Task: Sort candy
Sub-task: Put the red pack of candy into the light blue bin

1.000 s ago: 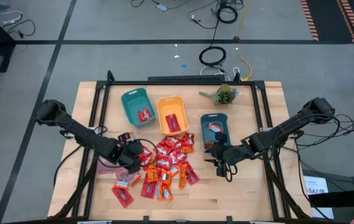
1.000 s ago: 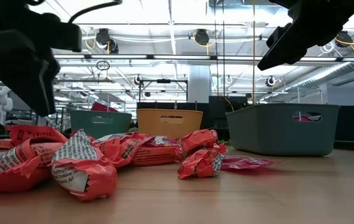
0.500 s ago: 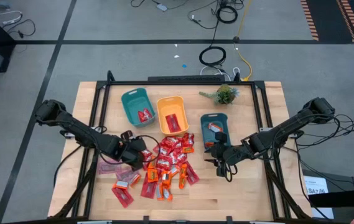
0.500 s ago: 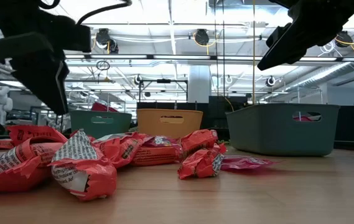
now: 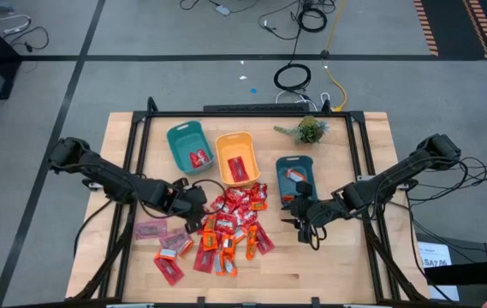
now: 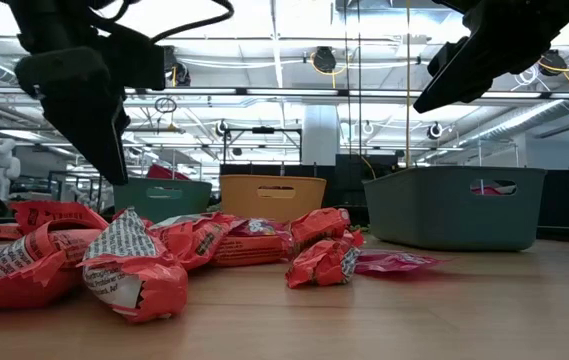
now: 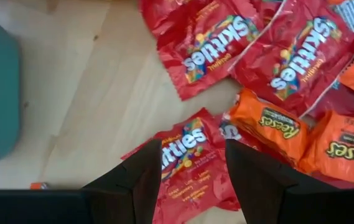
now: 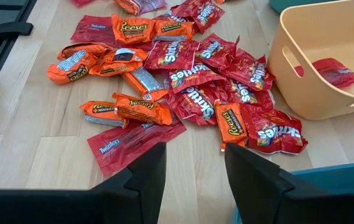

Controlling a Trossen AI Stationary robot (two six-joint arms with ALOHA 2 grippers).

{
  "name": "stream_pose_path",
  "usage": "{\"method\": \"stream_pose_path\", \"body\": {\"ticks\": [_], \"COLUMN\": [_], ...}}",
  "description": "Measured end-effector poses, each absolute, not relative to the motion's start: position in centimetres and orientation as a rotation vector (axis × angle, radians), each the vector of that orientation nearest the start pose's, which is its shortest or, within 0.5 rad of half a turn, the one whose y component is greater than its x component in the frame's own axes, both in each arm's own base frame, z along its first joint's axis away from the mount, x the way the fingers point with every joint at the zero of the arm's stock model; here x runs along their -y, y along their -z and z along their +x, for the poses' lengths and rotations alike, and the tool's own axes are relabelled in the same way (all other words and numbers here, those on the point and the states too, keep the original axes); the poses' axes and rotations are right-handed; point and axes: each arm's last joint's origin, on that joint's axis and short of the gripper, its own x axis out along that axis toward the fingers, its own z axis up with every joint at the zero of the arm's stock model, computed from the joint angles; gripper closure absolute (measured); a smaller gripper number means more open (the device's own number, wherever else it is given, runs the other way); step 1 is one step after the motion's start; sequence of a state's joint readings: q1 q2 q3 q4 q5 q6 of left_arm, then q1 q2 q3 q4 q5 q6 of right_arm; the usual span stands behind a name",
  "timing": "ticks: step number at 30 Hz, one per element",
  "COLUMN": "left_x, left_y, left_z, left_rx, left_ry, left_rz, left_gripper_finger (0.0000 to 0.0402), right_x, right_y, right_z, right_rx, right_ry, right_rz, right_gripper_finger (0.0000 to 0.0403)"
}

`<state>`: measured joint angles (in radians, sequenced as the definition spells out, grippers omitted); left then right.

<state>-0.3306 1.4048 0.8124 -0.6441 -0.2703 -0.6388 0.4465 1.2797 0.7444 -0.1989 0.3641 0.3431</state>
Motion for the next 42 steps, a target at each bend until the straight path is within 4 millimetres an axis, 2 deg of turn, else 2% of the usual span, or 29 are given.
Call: {"method": "stream_pose_path", "body": {"ticks": [19,26,33,42], "left_x": [5.5,5.2,5.5,6.4], "left_y": [-18.5,-16.3,-16.2,-15.4], "left_z": [23.8,22.4,22.8,23.3], "left_rx": [-1.147,-1.191,-1.132,-1.162], "left_ry": [-0.353,-0.397,-0.367,-0.291], "left_rz": [-0.232,-0.261,-0.289,-0.320], "left_gripper_finger": [0.0214,0.0214,0.0214,0.0214], "right_x": [-10.1,-10.1,-10.1,-10.1], "right_y": [-22.0,-22.0,-22.0,-22.0], "right_z": [23.5,23.5,23.5,23.5], "right_rx": [-0.676,-0.676,-0.675,-0.675], "right_ry": [0.041,0.041,0.044,0.044], "right_rz": [0.051,0.051,0.061,0.063], "right_gripper_finger": [0.0246,0.0246,0.0246,0.0246]}}
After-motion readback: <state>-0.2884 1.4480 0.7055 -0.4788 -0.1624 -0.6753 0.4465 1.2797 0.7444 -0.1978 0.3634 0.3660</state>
